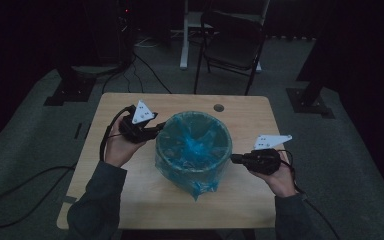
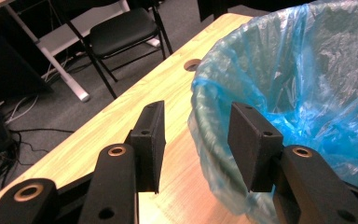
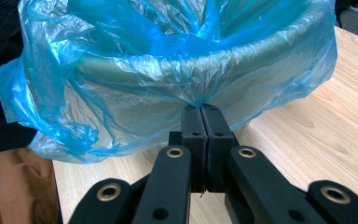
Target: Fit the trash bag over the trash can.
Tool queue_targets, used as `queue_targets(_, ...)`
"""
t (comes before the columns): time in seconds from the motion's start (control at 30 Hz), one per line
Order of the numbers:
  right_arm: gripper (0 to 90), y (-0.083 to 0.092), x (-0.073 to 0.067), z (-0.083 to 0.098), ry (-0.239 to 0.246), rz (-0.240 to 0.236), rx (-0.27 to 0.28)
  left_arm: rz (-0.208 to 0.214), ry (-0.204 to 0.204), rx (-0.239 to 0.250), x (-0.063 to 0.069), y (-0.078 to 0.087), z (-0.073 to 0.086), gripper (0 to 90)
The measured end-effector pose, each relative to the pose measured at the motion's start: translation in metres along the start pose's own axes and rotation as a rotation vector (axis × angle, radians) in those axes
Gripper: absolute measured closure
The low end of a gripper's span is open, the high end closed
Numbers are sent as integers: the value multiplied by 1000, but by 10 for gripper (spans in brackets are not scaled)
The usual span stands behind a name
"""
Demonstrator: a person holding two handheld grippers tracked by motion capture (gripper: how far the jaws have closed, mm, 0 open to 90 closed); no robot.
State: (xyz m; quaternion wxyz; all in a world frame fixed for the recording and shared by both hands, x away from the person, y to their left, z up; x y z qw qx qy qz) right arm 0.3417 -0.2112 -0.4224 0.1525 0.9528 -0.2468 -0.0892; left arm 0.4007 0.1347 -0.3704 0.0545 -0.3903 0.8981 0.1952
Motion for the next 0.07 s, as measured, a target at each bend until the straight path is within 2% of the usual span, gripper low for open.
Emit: queue_targets(0.07,862,1,0,0,0,2,2,-11,12,0,-3,1,5,567)
Point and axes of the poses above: each handheld gripper's, and its own axes: y roughly backward along the jaws, z roughly out of its underside, x roughly to its right, the point moved 4 cm from there along -y, roughly forward along the jaws, and after that the axes turned 14 degrees about x, right-handed, at the moved point
